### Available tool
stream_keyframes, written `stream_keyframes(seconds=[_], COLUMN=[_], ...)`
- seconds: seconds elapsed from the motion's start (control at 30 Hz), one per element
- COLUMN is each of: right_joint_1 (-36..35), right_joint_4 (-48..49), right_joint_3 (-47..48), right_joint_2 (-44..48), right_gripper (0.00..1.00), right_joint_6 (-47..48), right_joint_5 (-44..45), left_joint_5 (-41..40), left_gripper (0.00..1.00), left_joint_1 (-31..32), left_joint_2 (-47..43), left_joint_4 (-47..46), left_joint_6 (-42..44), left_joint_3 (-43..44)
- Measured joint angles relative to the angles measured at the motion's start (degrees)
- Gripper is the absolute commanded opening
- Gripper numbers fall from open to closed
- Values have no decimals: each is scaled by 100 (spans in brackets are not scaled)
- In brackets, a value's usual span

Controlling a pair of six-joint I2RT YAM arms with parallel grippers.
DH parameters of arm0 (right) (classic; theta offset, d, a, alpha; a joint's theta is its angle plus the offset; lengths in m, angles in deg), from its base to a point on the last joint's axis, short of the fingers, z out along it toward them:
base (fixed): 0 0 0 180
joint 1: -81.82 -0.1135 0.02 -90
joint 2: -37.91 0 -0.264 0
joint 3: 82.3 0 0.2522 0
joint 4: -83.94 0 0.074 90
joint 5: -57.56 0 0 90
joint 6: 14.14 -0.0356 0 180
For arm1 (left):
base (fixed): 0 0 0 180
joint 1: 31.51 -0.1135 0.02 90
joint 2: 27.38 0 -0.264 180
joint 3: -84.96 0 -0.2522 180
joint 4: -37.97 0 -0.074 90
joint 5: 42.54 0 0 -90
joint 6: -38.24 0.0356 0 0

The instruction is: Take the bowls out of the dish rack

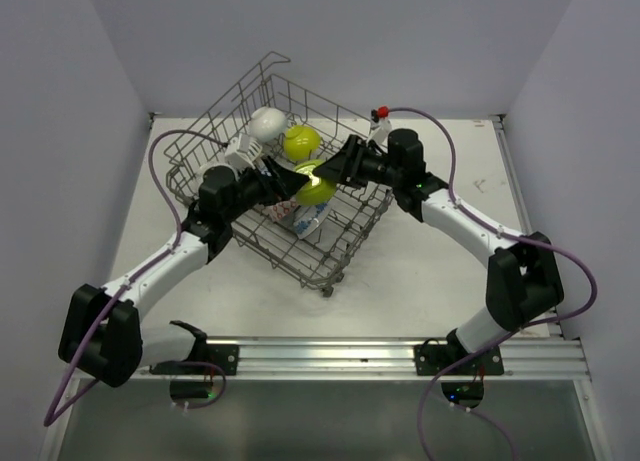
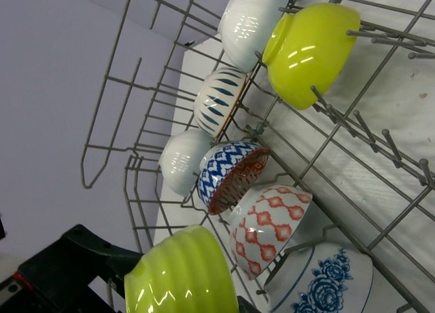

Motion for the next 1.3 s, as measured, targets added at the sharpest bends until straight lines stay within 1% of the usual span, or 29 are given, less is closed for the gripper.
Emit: stream_keyframes(seconds=[0.07,0.13,0.17,0.27,0.3,0.37,0.47,0.6,0.67,0.7,0.87,0.9,0.93,1.0,1.03,1.13,1.17,1.23,1.3], right_joint_1=[13,24,26,-11,-31,-57,-85,-94,-94,-94,-94,-94,-94,-94,-94,-94,-94,-94,-90], right_joint_4=[208,380,474,763,846,979,1113,1158,1086,1025,710,675,616,402,291,-361,-625,-1189,-1727], right_joint_3=[-103,-173,-184,-195,-195,-201,-315,-529,-616,-645,-745,-769,-791,-796,-785,-542,-376,79,715], right_joint_2=[0,0,0,13,20,24,39,42,50,63,186,212,245,308,328,343,334,295,173], right_gripper=[58,59,59,60,59,54,44,43,42,40,40,40,44,45,47,51,56,57,58], right_joint_6=[-155,-284,-361,-573,-614,-693,-796,-828,-754,-691,-404,-363,-308,-155,-66,330,485,844,1261], right_joint_5=[0,-2,-2,-177,-219,-297,-424,-514,-538,-533,-511,-479,-422,-328,-264,-37,70,302,527], left_joint_5=[-4,17,33,44,48,46,46,39,37,35,31,26,15,-31,-63,-216,-295,-450,-625], left_gripper=[69,66,62,59,59,59,59,60,60,60,61,61,64,68,72,80,82,87,88], left_joint_1=[-4,-4,-4,4,4,4,4,4,4,4,4,4,4,4,4,4,4,4,4], left_joint_2=[15,15,15,15,15,15,15,15,15,15,15,13,4,-52,-101,-323,-407,-579,-748], left_joint_4=[-44,-107,-138,-201,-232,-321,-442,-595,-625,-636,-629,-623,-595,-498,-407,33,221,614,942], left_joint_6=[-74,-151,-197,-332,-372,-463,-531,-610,-610,-608,-562,-542,-490,-374,-280,101,251,612,933], left_joint_3=[-103,-181,-225,-348,-389,-463,-494,-494,-494,-494,-494,-494,-494,-492,-483,-376,-297,-85,120])
